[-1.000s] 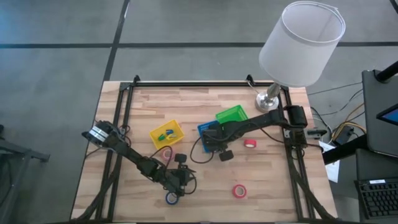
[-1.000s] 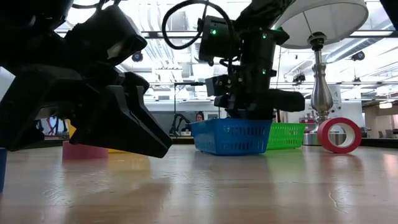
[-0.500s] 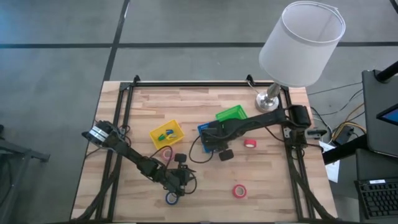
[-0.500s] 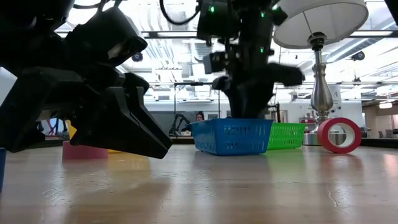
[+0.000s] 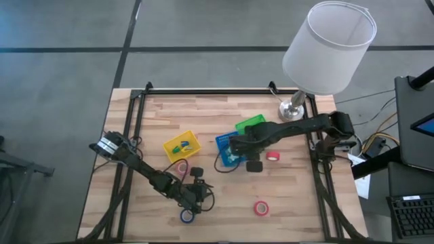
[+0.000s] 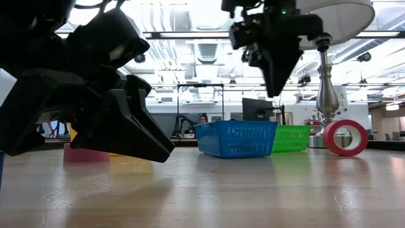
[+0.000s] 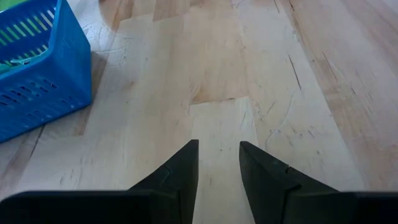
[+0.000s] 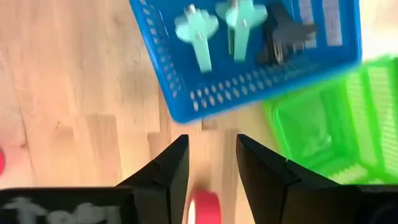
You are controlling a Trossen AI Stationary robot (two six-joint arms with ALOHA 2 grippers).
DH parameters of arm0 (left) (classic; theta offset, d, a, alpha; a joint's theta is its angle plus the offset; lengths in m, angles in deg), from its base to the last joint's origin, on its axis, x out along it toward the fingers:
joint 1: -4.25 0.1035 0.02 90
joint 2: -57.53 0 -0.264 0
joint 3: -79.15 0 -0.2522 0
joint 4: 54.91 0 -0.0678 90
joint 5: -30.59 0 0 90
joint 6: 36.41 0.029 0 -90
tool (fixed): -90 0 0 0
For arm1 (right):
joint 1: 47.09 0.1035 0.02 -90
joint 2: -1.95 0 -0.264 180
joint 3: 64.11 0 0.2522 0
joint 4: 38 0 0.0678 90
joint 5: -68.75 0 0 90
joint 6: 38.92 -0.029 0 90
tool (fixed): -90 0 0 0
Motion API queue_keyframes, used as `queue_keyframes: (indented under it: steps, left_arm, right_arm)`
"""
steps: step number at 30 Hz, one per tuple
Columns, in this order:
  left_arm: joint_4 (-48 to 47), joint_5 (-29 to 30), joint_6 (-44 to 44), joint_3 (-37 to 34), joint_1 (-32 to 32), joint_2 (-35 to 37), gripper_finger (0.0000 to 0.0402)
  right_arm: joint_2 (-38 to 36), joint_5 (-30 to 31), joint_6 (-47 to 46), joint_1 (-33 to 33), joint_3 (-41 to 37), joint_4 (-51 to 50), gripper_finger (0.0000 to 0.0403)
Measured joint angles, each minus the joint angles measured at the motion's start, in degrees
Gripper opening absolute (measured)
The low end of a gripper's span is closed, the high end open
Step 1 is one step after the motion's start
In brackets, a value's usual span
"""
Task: Pick and place Stapler, Stapler remover, tape
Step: Put the top orange tape into the green bin
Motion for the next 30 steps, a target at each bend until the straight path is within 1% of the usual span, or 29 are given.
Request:
queue_keyframes:
  steps: [6,15,23,27,30]
  left_arm:
    - [-0.12,-0.01,-0.60,0.00,0.00,0.00,0.0119]
    - [-0.02,0.01,-1.64,0.01,0.14,0.00,0.0119]
    - [0.01,0.01,-1.64,0.02,0.80,0.00,0.0119]
    - [0.02,0.01,-1.61,0.11,0.94,0.00,0.0119]
    - [0.04,0.01,-1.33,0.20,1.06,0.00,0.0119]
  right_arm:
    - [-4.54,-0.05,-5.41,0.33,-6.41,-2.89,0.0141]
    - [-8.62,-0.20,-10.52,0.30,-17.96,-3.50,0.0191]
    - [-8.05,0.14,-9.69,0.23,-25.75,0.41,0.0219]
    - [-8.03,0.12,-7.30,0.25,-28.19,4.32,0.0220]
    - [-8.03,0.12,-6.99,0.25,-28.71,4.63,0.0209]
